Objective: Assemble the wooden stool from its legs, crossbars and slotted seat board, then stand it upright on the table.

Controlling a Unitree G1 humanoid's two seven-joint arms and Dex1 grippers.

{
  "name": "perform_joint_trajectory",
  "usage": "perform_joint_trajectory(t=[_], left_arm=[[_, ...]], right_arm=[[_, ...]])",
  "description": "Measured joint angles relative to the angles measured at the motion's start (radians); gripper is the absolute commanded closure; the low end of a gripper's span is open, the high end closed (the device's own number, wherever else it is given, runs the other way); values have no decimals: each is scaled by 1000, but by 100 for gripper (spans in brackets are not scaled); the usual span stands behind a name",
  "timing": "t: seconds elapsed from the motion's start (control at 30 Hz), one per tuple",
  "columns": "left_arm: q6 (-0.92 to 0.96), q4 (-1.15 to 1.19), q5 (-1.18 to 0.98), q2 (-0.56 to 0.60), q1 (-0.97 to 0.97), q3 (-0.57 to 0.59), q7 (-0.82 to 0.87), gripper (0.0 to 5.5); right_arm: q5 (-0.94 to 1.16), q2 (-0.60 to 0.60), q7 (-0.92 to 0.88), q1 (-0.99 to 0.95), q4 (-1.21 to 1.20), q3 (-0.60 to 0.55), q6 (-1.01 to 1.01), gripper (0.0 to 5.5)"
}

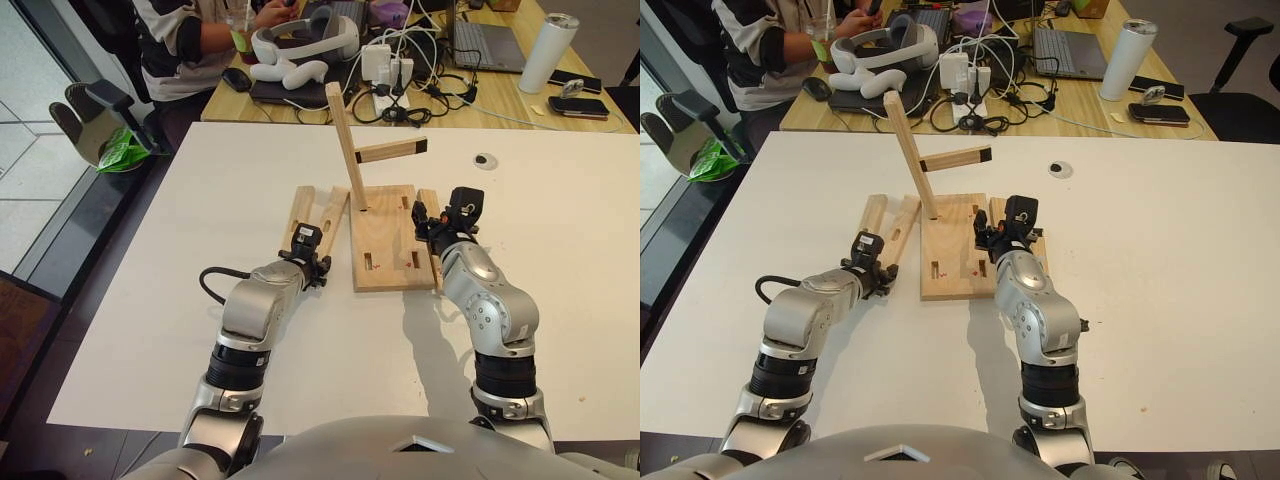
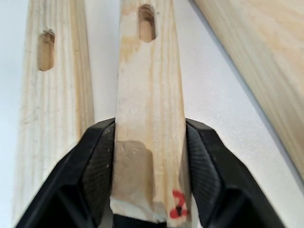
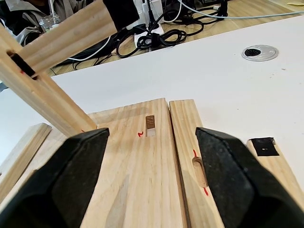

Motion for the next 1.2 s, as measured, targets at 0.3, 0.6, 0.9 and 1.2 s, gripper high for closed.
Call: perform_joint_trajectory(t=[0.3, 0.6, 0.9, 1.2], left_arm=[[-114, 27, 56, 22, -3, -2, 29, 345], [-369, 13, 162, 38, -252, 149, 176, 345], [-710, -44, 231, 129, -371, 194, 166, 345], [-874, -155, 230, 124, -251, -61, -50, 345]], right_arm=[[0, 0, -9, -3, 10, 0, -4, 209], [0, 1, 6, -29, 26, -1, -25, 209], [241, -66, 248, -172, 0, -210, -51, 209], [942, -302, 629, -380, -8, -499, 27, 209]])
